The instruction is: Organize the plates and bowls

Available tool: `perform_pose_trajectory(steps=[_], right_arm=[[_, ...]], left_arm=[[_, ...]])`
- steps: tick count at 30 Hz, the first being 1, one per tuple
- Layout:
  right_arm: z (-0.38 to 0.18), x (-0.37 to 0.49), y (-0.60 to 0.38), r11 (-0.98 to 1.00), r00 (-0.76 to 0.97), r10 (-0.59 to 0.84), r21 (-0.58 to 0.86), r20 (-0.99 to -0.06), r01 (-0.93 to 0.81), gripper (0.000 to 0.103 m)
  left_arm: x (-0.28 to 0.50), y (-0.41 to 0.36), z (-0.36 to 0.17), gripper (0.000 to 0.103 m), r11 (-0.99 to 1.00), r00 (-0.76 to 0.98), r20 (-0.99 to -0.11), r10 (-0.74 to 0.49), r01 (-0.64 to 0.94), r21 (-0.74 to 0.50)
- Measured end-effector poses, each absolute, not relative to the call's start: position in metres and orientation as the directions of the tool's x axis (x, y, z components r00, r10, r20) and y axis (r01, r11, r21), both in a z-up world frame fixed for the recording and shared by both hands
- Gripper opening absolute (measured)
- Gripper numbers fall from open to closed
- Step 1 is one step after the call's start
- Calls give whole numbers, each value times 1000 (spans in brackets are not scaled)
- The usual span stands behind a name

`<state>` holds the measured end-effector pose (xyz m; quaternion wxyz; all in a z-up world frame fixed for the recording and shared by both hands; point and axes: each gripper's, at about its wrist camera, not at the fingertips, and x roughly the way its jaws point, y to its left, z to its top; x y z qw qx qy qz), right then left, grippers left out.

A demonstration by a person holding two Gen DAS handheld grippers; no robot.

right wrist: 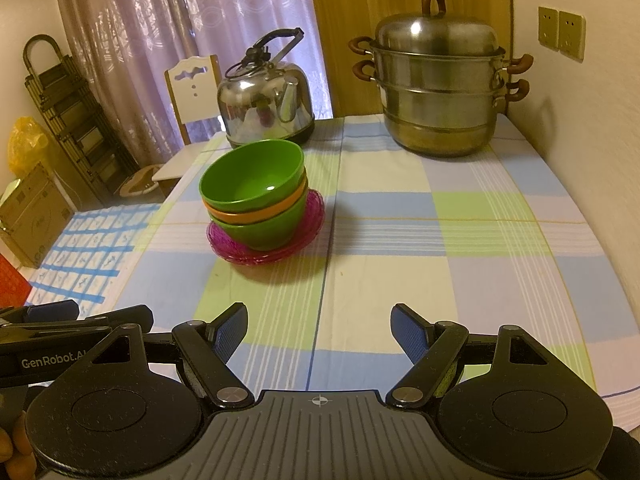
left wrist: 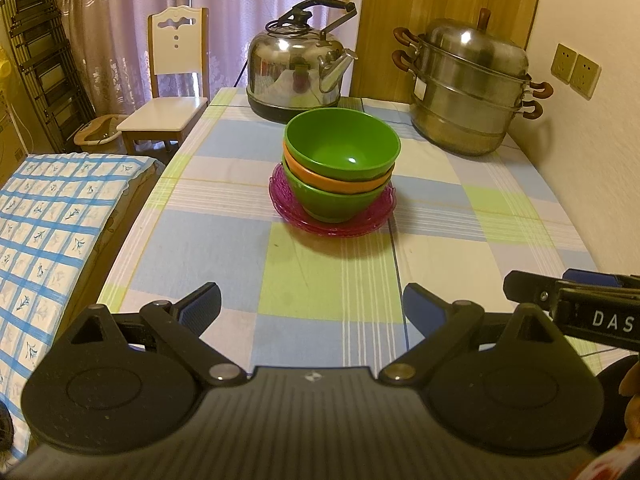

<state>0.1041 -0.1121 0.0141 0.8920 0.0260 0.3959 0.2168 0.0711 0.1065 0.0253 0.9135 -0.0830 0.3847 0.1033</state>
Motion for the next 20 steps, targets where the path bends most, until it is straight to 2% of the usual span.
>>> perform_pose_trajectory(steps=[20], right_arm=[[14,105,-109,906,590,405,217,-699,-364,78]], left_arm=[[71,110,28,97,961,698,-707,115,-259,-100]])
